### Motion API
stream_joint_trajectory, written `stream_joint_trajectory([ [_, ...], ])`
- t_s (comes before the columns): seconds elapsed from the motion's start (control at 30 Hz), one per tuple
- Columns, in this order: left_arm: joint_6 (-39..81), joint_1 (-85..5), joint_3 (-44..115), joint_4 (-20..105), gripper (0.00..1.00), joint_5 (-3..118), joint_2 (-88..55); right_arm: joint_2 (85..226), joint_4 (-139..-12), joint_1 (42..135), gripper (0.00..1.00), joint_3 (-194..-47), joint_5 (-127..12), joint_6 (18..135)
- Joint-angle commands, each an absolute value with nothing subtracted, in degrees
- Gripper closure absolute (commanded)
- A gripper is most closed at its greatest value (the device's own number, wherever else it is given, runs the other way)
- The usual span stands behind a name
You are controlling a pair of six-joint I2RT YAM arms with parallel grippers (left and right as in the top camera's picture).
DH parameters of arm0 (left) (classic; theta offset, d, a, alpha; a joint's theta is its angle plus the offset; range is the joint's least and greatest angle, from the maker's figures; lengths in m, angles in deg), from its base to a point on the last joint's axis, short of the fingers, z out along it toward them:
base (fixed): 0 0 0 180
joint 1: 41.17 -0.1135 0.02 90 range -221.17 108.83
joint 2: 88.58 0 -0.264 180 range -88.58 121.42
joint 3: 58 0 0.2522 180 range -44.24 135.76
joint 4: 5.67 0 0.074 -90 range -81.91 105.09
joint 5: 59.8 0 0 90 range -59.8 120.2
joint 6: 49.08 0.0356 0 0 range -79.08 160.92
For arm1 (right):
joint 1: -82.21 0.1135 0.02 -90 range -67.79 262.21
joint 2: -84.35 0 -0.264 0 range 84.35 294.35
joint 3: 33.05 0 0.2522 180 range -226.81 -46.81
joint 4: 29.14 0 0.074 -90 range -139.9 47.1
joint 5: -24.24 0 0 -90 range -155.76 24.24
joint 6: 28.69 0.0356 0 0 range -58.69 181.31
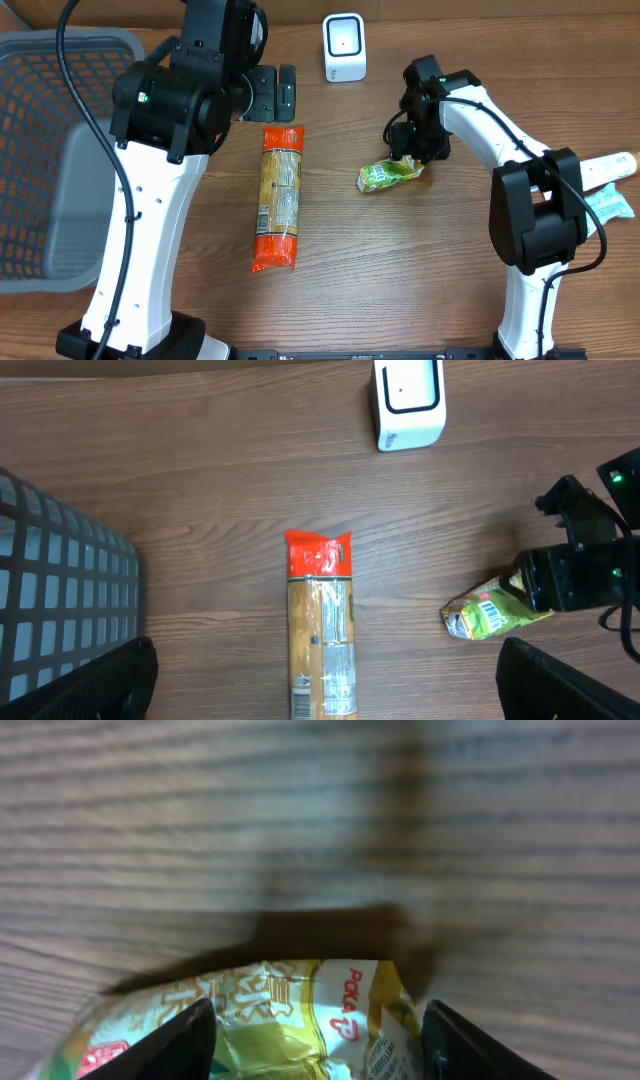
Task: Scan the item barcode
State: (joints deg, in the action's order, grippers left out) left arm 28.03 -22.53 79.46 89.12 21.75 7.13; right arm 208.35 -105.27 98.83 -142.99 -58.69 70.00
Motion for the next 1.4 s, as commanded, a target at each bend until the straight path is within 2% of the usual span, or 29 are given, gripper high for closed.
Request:
stream_joint_trajectory([
  [0.0,29.1,-22.8,79.6,89.1,0.0,21.2,7.3,208.0,-108.8,98.9,0.33,-142.8,-58.3,69.8],
  [0.3,29.1,-22.8,79.6,89.1,0.0,21.2,7.3,208.0,-123.2,100.3,0.31,-142.8,-51.0,69.7],
  [0.5,29.1,-22.8,79.6,89.1,0.0,21.2,7.3,208.0,-128.2,104.2,0.31,-142.8,-48.1,65.2],
  [0.67,29.1,-22.8,79.6,89.1,0.0,21.2,7.3,208.0,-128.0,107.9,0.31,-142.8,-48.1,61.1],
  [0.8,29.1,-22.8,79.6,89.1,0.0,21.2,7.3,208.0,-127.7,109.4,0.38,-143.2,-50.5,58.0],
  [1.0,29.1,-22.8,79.6,89.1,0.01,21.2,7.3,208.0,-126.6,109.2,0.38,-147.9,-59.2,57.7],
  [1.13,29.1,-22.8,79.6,89.1,0.01,21.2,7.3,207.9,-125.1,108.8,0.37,-151.9,-59.1,53.0],
  [1.37,29.1,-22.8,79.6,89.1,0.0,21.2,7.3,207.8,-120.0,104.5,0.21,-151.1,-49.4,39.4],
])
